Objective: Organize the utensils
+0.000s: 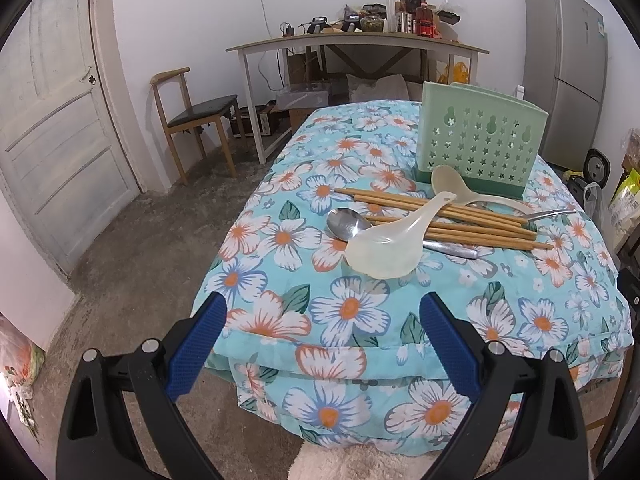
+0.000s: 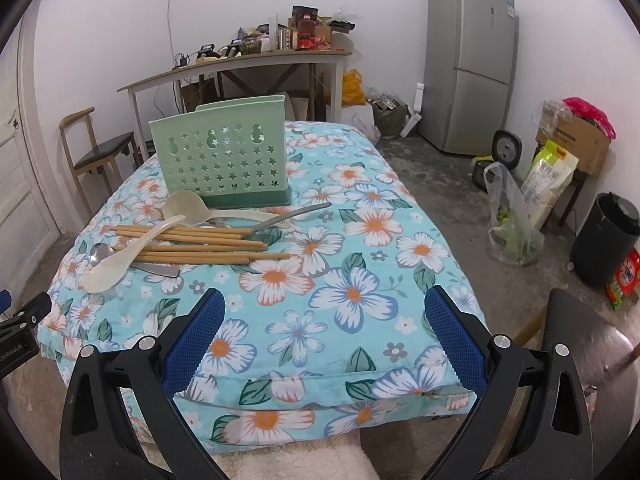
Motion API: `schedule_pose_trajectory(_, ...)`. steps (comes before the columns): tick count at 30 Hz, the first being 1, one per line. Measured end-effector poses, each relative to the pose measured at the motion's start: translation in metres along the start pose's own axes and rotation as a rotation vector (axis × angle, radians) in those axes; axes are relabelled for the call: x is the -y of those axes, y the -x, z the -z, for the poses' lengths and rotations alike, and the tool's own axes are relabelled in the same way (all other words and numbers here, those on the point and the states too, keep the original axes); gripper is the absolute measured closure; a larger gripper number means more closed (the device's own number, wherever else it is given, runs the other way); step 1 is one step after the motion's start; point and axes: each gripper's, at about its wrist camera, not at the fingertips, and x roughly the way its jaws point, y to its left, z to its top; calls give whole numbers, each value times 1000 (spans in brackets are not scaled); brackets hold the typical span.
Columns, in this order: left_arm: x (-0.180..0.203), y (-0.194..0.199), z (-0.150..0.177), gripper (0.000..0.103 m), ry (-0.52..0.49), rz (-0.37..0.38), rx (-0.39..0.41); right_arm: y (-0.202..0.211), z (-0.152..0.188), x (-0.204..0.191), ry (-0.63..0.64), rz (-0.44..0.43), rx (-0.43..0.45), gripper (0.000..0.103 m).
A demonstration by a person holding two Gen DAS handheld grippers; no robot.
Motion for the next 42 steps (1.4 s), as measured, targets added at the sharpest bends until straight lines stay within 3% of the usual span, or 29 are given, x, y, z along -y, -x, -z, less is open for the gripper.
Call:
schedule_pose_trajectory(9,6,-14,-3,8,-23,37,-17,-15,0,-5,12,-8,-25,7)
schedule_pose_trajectory(17,12,-28,-12,8,-40,144,-11,-31,-3,-13,13,-50,-46,7)
schedule_pose_trajectory(23,4,-38,-16,8,23,255,-13,-47,-5,-19,23,-86,-50,7)
schedule_pose_trajectory(34,-10,-63,-25,8,92,258,-53,-96,6,-44,106,-116,-117,7)
schedule_pose_trajectory(38,-14,-72,-26,9,132,293,-84,-110,15,-44,122,-123,-146,7)
schedule_pose_trajectory(42,-18,-80,-27,17,193,354,-115,-110,19,-45,135,-124,-124,7)
